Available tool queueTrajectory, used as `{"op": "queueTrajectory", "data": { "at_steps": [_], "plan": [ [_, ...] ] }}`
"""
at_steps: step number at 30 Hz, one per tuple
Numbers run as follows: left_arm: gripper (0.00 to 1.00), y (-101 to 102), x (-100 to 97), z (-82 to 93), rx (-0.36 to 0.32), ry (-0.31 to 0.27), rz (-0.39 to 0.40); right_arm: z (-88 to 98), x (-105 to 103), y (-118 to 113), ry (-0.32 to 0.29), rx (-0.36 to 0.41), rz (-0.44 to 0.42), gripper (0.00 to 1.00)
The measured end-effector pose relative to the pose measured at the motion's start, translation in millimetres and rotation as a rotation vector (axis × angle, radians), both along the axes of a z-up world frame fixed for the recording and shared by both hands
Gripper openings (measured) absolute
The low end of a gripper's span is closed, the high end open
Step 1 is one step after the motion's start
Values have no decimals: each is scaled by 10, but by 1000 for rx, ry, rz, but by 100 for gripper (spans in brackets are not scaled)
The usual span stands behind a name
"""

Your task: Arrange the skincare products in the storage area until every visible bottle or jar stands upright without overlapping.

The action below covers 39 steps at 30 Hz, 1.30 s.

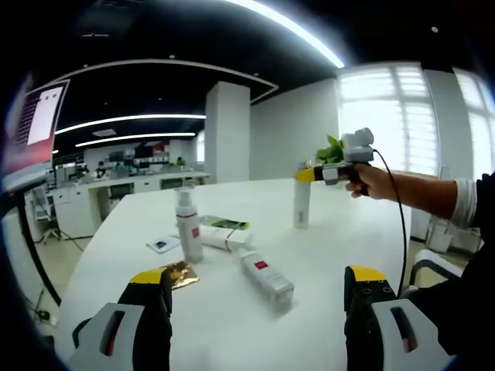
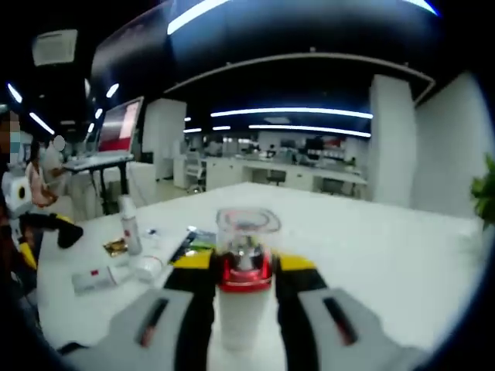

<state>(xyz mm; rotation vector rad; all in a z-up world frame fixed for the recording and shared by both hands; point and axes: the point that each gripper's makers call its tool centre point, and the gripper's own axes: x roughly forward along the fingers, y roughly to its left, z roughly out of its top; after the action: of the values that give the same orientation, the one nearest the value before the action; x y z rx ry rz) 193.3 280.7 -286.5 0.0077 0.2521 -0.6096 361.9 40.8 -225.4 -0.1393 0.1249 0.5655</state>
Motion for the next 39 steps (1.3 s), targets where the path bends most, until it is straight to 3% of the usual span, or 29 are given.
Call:
{"op": "queueTrajectory", "data": {
  "at_steps": [6, 11, 21, 28, 39],
  "plan": [
    [94, 8, 4, -5, 1, 2, 1, -138, 6, -2, 14, -43, 0, 28],
    [94, 7, 12, -16, 4, 6, 0, -220, 14, -20, 33, 21, 0, 28],
    [94, -3, 20, -28, 7, 11, -5, -369, -14, -19, 47, 37, 6, 27],
    [94, -10, 16, -18, 9, 8, -7, -362, -28, -16, 30, 54, 0, 27],
    [94, 1, 20, -23, 7, 9, -6, -343, 38, -150, -41, 78, -91, 26]
  ]
}}
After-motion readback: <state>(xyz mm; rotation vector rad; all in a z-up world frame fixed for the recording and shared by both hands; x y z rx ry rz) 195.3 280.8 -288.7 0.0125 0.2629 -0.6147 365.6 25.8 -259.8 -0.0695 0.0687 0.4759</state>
